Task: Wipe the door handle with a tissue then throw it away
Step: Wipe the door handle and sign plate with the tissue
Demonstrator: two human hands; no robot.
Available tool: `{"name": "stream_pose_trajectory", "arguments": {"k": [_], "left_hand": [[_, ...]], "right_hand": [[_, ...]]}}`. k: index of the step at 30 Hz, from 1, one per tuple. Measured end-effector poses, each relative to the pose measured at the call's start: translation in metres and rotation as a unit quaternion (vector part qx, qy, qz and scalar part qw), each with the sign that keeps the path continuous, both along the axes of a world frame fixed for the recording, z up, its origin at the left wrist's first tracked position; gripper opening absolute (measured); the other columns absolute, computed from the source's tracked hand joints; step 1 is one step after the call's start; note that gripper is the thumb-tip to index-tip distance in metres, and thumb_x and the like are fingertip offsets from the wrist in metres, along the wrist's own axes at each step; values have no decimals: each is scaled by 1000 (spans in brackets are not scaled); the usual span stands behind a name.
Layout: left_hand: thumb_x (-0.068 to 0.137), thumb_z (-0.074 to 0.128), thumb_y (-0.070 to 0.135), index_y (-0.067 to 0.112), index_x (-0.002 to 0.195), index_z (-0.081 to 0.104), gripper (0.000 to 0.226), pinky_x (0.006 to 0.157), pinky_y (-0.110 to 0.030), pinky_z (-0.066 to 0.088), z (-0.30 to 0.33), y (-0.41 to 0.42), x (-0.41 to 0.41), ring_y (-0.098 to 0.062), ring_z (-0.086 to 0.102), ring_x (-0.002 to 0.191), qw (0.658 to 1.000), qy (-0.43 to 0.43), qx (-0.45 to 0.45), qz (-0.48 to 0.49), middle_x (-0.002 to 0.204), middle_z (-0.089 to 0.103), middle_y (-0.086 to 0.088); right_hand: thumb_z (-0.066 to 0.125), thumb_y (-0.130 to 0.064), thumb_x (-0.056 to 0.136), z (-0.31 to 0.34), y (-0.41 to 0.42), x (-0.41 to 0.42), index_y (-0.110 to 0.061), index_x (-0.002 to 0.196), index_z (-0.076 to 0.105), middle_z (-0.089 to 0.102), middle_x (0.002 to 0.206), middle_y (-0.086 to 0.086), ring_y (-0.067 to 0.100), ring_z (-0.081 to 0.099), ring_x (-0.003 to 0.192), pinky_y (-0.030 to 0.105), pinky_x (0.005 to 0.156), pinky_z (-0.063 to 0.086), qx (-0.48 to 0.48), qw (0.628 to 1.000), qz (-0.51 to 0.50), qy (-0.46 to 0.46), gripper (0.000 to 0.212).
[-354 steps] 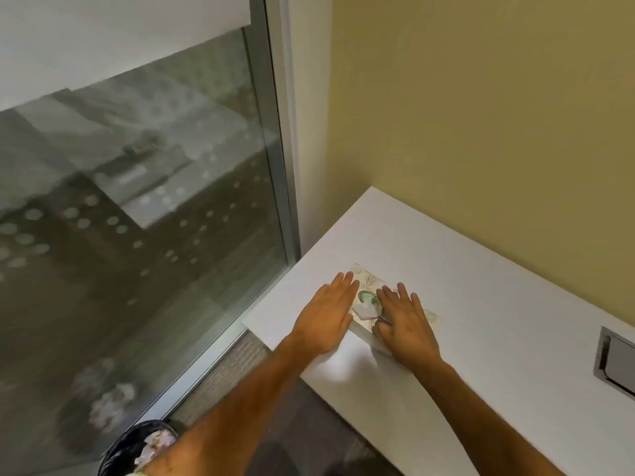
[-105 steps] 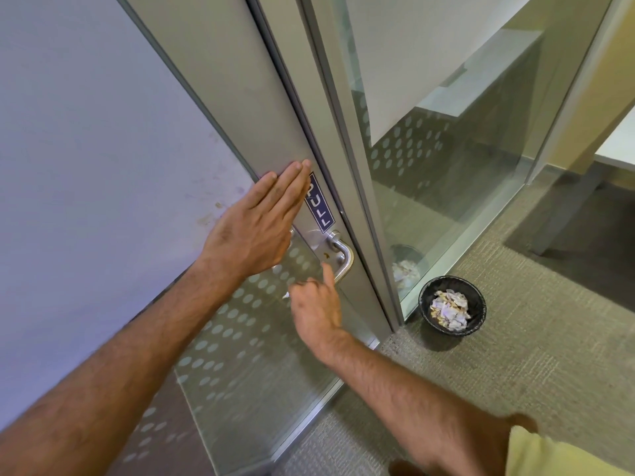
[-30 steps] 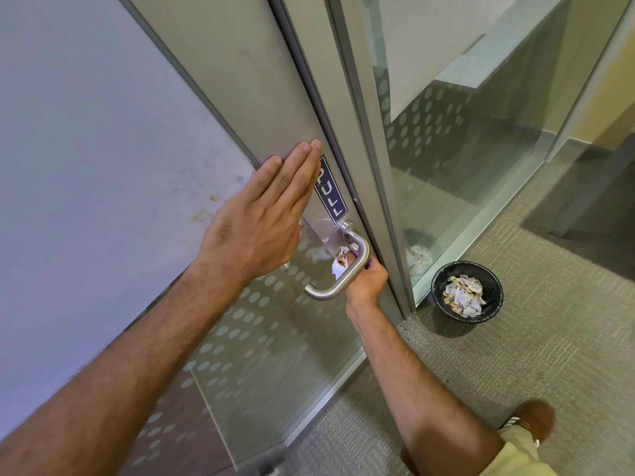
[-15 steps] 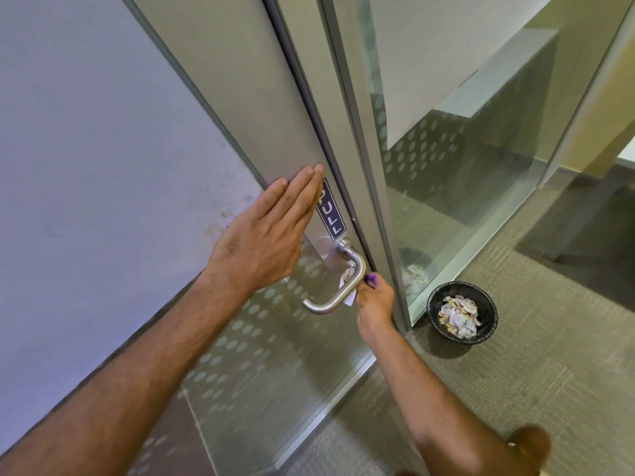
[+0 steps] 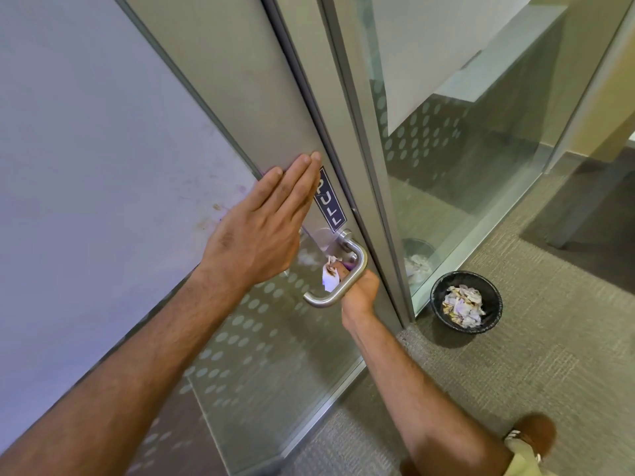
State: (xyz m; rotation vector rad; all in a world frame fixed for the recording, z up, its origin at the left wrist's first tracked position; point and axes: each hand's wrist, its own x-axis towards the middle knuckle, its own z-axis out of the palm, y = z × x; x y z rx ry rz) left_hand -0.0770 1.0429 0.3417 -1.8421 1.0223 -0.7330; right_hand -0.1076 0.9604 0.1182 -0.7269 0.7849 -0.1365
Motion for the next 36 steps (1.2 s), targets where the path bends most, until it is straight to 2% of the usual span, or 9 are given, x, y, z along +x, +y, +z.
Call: {"name": "stream_pose_trajectory", "arguments": {"k": [5,10,12,16,18,24,30,33,36], "left_hand": [[100,34,39,-7,166,8,84,131,-46,6,2,0,0,-31,12,163,1000,-5,-2,-4,176,6,-20],[103,32,39,-9,165,2,84,131,-48,-4,-1,2,2,-34,4,164,1000,-4,4,5,175,-3,-25],[104,28,38,-9,165,0,82,131,-48,-4,-1,2,2,-34,2,164,1000,0,4,5,174,-5,-26],[104,27,41,-10,164,-2,83,131,-48,-1,1,2,1,-35,1,163,1000,6,5,4,173,-8,-28],[104,28,40,-10,164,-2,84,131,-48,1,1,2,1,-34,3,163,1000,9,4,2,174,-5,-26],[105,25,43,-11,163,-5,85,131,-48,0,0,1,1,-35,1,163,1000,9,2,8,174,-5,-26],[104,27,40,-10,164,-2,84,131,-47,2,-1,2,1,-34,2,163,1000,13,-8,2,174,-5,-26],[104,27,38,-10,164,-3,82,131,-47,0,-2,2,3,-34,3,164,1000,13,-11,2,174,-5,-25],[104,27,38,-10,164,-1,82,131,-47,-1,-3,2,3,-33,5,164,1000,9,-12,-1,175,-3,-24]], "right_hand": [[71,16,74,5,-6,-8,-8,75,65,71,66,9,21,64,56,30,54,55,71,995,-65,34,24],[71,7,81,13,-62,-22,-13,96,65,72,76,-3,9,70,71,16,62,53,-104,986,-126,18,26],[70,4,82,29,-75,-16,-18,95,70,74,79,-6,4,71,73,13,62,54,-197,977,-75,-38,25],[77,-6,82,54,-86,4,-10,88,76,72,87,10,23,71,78,30,68,58,-400,903,104,-121,8],[78,-5,81,53,-90,5,-6,90,77,73,87,11,27,71,78,33,69,59,-407,896,125,-126,9],[69,-4,88,42,-79,-20,-27,89,73,74,93,-4,2,71,81,9,64,52,-310,941,111,-75,23],[71,-4,86,51,-64,-39,-15,92,73,74,86,-3,-1,70,74,13,62,52,-281,959,30,-2,13],[73,-2,84,53,-61,-57,-21,82,70,69,89,-1,8,70,80,12,63,52,-336,941,37,-9,19],[73,-5,85,69,-69,-51,-23,87,72,59,91,-16,-2,63,81,10,66,53,-467,879,72,-61,18]]}}
